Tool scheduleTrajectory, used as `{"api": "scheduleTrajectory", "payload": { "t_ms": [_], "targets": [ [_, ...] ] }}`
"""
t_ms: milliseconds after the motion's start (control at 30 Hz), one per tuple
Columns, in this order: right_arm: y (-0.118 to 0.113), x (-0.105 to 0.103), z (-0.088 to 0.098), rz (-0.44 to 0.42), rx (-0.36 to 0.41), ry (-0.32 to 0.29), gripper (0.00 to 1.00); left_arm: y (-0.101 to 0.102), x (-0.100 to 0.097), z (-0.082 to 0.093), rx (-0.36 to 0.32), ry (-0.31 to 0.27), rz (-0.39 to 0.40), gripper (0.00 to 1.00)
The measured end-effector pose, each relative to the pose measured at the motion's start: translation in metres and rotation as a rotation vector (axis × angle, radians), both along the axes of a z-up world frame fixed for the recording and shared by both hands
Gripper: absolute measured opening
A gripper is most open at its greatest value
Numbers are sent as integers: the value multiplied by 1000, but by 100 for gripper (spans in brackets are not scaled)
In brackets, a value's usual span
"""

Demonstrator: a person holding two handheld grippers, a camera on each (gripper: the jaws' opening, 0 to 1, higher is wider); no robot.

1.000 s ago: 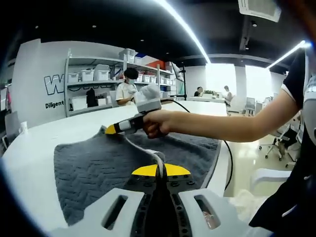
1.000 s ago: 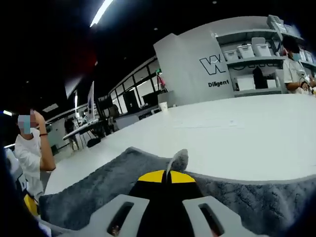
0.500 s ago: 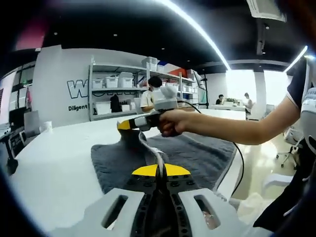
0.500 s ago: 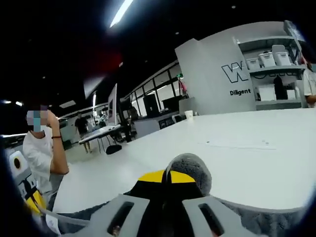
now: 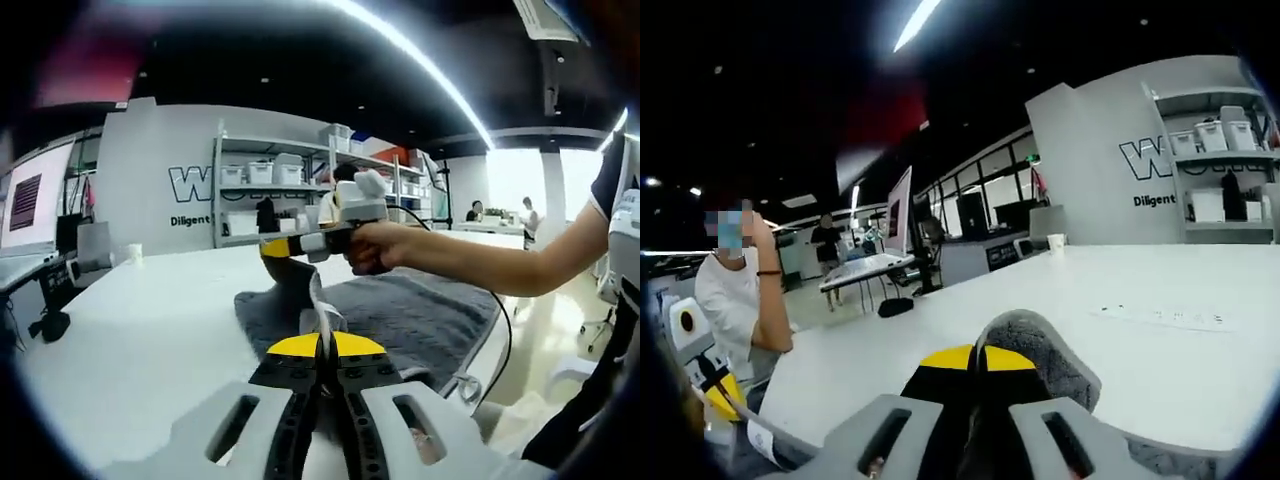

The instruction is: Open the folded towel by lifting each exposed corner and separating the folded layers until the towel lies flat within the target outline without major curled edges

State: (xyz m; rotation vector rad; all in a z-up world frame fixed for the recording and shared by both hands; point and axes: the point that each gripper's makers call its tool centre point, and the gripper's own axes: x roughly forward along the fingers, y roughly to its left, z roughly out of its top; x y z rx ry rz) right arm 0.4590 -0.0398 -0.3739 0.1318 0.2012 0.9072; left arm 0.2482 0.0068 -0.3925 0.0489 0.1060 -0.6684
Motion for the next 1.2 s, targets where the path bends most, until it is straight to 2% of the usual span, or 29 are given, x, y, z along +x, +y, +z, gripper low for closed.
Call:
{"api": "scheduleTrajectory", "payload": {
  "t_ms": [133, 267, 333, 400, 467, 700, 1133, 1200],
  "targets": [
    [30, -4, 11, 47, 5, -26, 0, 29, 0, 4, -14, -15, 67, 0],
    [45, 0, 16, 66, 15, -33, 0, 45, 0, 6, -14, -21, 104, 0],
    [50, -1, 16, 70, 18, -33, 0, 49, 0, 6, -12, -21, 114, 0],
    [72, -3, 16, 102, 20, -33, 0, 67, -1, 7, -4, -27, 157, 0],
    [84, -3, 17, 119, 21, -31, 0, 80, -3, 9, -12, -31, 189, 0],
    [128, -6, 19, 180, 3, -44, 0, 112, -10, 8, -17, -34, 274, 0],
    [197, -7, 14, 259, 9, -28, 0, 167, -15, 3, 7, -26, 422, 0],
    [201, -7, 12, 262, 11, -25, 0, 173, -16, 1, 11, -23, 438, 0]
  ]
}}
